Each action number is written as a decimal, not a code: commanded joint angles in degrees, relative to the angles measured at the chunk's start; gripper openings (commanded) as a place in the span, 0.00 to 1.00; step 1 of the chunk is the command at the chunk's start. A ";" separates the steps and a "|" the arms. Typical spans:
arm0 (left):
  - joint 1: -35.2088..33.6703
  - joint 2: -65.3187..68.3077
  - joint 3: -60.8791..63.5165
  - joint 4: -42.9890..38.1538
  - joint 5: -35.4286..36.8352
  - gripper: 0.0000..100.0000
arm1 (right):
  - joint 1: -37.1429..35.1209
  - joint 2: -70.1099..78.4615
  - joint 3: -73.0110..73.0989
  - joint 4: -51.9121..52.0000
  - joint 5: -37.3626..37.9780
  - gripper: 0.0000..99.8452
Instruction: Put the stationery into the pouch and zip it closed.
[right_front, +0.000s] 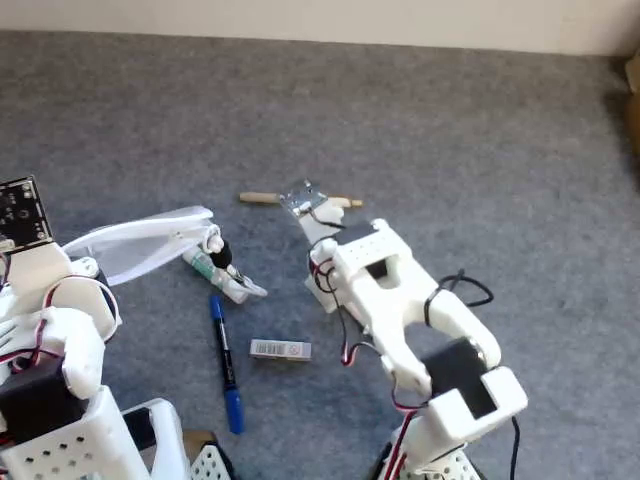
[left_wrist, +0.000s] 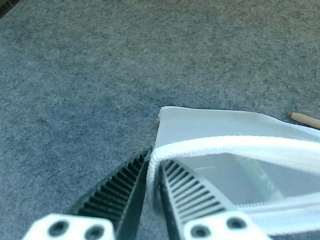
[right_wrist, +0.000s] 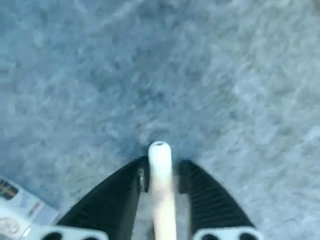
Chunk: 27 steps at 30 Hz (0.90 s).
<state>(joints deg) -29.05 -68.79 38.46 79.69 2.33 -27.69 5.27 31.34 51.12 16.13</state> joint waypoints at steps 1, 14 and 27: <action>-0.31 1.10 -0.40 -0.09 0.88 0.01 | -0.04 0.04 -2.59 -0.22 0.00 0.00; -0.31 1.45 -0.40 0.00 0.88 0.01 | -0.04 -26.33 9.45 2.24 -0.35 0.01; -0.22 1.45 -0.48 -0.26 0.97 0.01 | -4.88 -54.29 20.88 2.24 -9.58 0.01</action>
<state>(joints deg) -29.05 -68.79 38.46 79.69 2.51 -29.63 -42.99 52.88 52.97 8.48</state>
